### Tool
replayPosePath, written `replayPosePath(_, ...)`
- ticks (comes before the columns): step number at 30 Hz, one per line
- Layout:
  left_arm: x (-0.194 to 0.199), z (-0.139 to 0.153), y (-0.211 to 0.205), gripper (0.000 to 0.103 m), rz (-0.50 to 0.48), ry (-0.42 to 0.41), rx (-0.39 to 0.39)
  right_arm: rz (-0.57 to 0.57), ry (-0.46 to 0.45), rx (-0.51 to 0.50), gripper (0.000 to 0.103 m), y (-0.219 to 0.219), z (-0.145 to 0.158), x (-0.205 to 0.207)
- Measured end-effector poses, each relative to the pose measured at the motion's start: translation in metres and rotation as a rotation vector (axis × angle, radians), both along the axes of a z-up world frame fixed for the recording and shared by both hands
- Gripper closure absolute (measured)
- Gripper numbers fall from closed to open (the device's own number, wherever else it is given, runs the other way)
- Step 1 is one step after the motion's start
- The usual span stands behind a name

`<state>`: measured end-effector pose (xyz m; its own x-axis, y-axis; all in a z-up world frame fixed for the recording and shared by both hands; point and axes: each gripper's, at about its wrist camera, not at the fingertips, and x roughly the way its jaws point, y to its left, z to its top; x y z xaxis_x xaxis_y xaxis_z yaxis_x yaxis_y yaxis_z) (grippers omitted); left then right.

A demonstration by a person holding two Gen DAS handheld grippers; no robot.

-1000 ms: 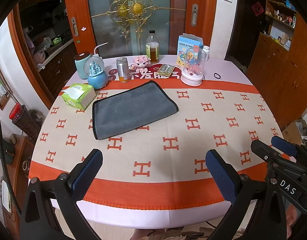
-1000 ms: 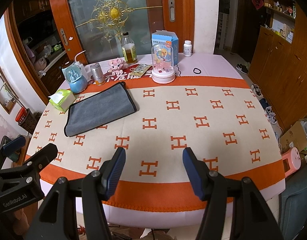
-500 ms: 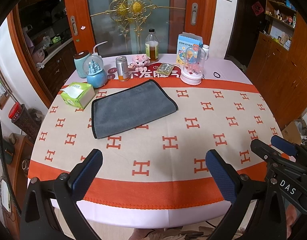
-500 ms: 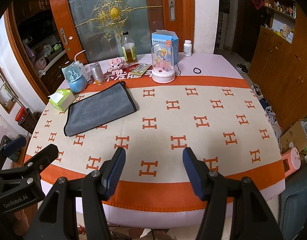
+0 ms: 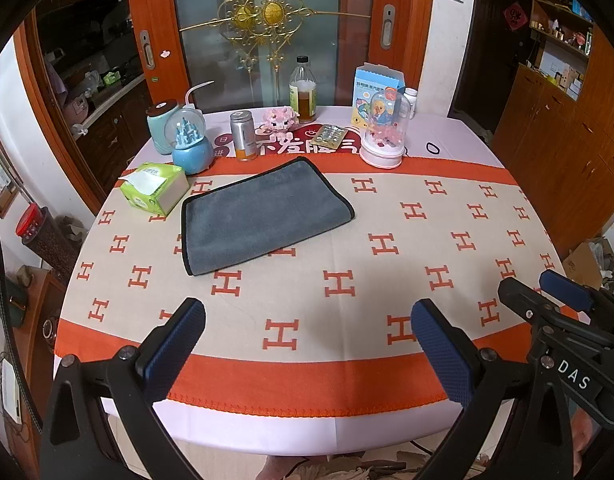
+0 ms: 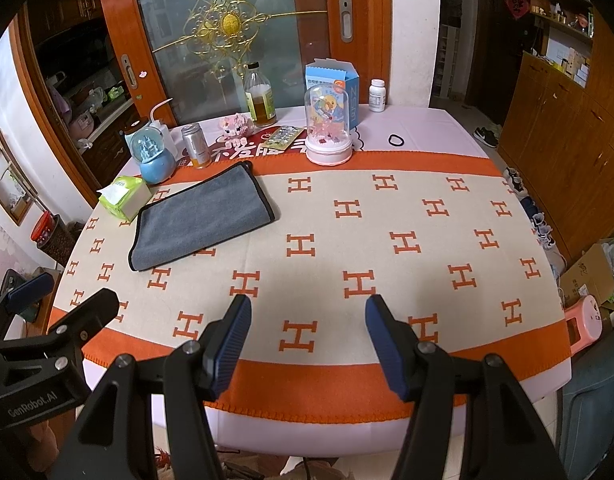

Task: Fold towel

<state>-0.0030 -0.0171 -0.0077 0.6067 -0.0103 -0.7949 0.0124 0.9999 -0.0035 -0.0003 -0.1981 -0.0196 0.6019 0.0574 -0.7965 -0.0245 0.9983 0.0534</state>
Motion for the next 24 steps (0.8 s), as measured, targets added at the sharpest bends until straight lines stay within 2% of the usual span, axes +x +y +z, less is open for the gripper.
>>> replayPosePath(24, -0.004, -0.005, 0.003, 0.001, 0.005, 0.016, -0.010, 0.022, 0.005, 0.008, 0.043, 0.009, -0.004, -0.005)
